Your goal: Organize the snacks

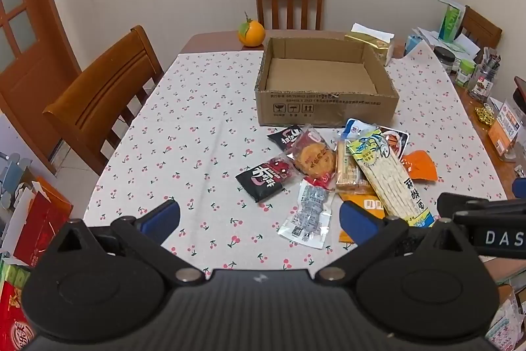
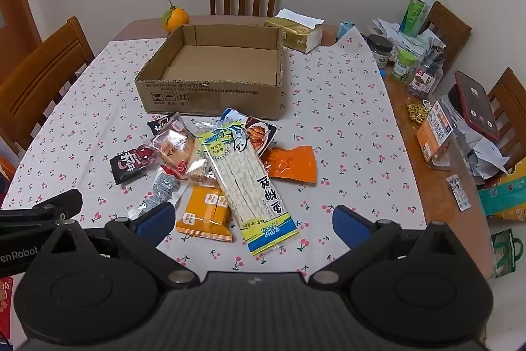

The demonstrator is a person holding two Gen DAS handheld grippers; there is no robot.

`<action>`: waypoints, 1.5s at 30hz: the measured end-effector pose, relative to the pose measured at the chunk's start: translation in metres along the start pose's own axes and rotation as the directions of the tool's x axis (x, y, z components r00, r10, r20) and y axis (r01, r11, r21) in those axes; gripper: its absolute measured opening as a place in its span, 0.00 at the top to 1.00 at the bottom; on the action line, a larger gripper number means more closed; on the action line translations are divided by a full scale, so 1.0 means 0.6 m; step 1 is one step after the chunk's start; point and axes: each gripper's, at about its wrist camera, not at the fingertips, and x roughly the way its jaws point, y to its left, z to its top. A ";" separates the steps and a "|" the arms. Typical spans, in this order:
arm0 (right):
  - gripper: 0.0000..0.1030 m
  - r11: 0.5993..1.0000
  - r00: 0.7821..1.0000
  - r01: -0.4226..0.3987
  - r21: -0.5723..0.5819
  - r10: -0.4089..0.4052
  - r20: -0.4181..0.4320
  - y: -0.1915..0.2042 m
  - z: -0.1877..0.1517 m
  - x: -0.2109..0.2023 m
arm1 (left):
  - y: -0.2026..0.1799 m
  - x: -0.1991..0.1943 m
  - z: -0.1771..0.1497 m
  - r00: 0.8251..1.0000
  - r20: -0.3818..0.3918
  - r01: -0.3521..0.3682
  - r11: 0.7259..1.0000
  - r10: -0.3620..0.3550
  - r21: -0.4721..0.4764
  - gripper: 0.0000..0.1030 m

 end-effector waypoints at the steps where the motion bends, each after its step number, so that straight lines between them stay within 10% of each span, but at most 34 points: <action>1: 0.00 1.000 1.000 -0.003 0.002 0.003 -0.006 -0.001 0.000 0.001 | 0.000 0.000 0.000 1.000 -0.001 0.001 1.000 -0.001 0.000 0.01; 45: 0.00 0.999 0.999 -0.035 -0.037 0.036 0.025 -0.005 0.003 0.008 | -0.010 0.009 0.000 1.000 -0.001 0.007 1.000 -0.007 -0.018 0.01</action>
